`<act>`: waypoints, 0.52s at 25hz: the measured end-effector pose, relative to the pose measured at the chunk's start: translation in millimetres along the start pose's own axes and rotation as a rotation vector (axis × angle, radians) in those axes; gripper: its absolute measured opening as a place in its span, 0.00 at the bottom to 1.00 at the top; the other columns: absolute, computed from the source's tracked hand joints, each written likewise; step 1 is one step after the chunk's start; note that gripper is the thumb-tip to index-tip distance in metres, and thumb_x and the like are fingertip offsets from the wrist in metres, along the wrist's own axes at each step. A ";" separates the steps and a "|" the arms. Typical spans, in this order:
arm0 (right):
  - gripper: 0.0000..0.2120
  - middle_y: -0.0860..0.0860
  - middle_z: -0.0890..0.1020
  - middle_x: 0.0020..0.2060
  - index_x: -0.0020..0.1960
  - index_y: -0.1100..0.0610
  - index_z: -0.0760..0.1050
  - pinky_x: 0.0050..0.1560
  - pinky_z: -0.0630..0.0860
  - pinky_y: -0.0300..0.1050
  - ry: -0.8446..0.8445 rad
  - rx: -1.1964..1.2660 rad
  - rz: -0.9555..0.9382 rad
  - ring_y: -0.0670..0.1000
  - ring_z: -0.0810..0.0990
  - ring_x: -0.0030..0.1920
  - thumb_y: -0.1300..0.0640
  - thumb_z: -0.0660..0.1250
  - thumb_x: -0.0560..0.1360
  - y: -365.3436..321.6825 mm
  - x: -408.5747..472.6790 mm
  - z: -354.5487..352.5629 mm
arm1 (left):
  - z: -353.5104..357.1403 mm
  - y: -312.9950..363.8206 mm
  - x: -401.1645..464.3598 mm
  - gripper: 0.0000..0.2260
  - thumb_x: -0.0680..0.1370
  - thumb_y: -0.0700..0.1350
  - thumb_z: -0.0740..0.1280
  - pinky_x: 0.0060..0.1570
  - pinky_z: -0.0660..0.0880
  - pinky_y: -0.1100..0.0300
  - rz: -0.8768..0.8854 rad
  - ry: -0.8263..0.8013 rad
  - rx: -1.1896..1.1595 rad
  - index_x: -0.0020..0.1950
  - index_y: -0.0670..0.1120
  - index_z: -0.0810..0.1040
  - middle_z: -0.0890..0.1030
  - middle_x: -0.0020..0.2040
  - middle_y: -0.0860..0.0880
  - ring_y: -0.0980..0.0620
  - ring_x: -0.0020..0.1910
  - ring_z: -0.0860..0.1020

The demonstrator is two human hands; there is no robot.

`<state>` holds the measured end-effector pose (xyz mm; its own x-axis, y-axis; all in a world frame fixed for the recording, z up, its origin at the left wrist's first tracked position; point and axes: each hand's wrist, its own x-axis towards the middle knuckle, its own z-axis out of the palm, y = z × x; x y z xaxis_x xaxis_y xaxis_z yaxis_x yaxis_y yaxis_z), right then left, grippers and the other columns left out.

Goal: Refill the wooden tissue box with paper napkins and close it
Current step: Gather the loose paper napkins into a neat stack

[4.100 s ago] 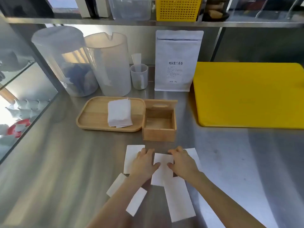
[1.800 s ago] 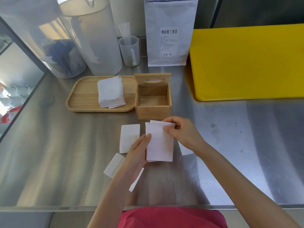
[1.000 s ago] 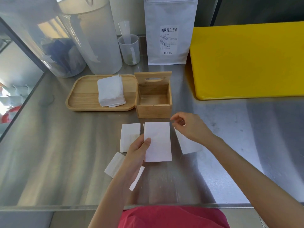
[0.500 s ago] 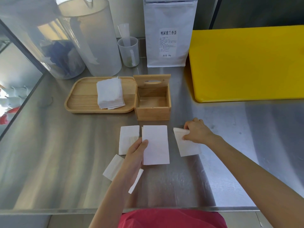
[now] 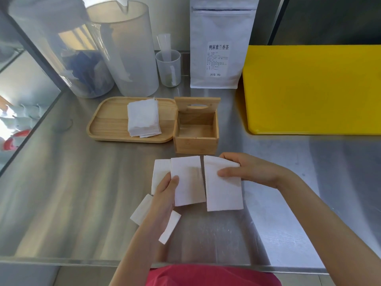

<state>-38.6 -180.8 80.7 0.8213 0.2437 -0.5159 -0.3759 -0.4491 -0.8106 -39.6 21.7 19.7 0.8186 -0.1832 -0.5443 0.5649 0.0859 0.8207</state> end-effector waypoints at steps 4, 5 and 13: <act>0.05 0.42 0.76 0.41 0.46 0.48 0.70 0.38 0.76 0.30 -0.006 -0.087 -0.105 0.43 0.78 0.42 0.54 0.66 0.74 -17.4 13.0 18.6 | 1.8 -2.1 -0.7 0.14 0.81 0.46 0.55 0.58 0.73 0.48 -0.035 -0.015 0.017 0.61 0.50 0.77 0.81 0.59 0.43 0.44 0.59 0.78; 0.07 0.43 0.75 0.41 0.48 0.50 0.69 0.38 0.74 0.30 0.017 -0.154 -0.117 0.44 0.77 0.42 0.55 0.67 0.74 -19.1 19.1 24.7 | 2.2 -2.8 -1.2 0.14 0.81 0.46 0.56 0.55 0.73 0.48 -0.032 -0.030 0.021 0.62 0.49 0.77 0.81 0.59 0.42 0.44 0.58 0.78; 0.11 0.48 0.74 0.47 0.51 0.54 0.70 0.39 0.72 0.36 0.216 -0.310 -0.084 0.48 0.74 0.46 0.53 0.69 0.72 -11.6 36.9 45.0 | 0.3 -1.6 -8.5 0.10 0.80 0.47 0.57 0.50 0.74 0.51 0.035 -0.092 0.051 0.53 0.50 0.78 0.81 0.55 0.43 0.44 0.54 0.78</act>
<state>-23.3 -127.9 58.5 0.9276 0.1195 -0.3540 -0.1827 -0.6814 -0.7087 -47.5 22.9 23.0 0.8234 -0.2699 -0.4991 0.5285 0.0447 0.8478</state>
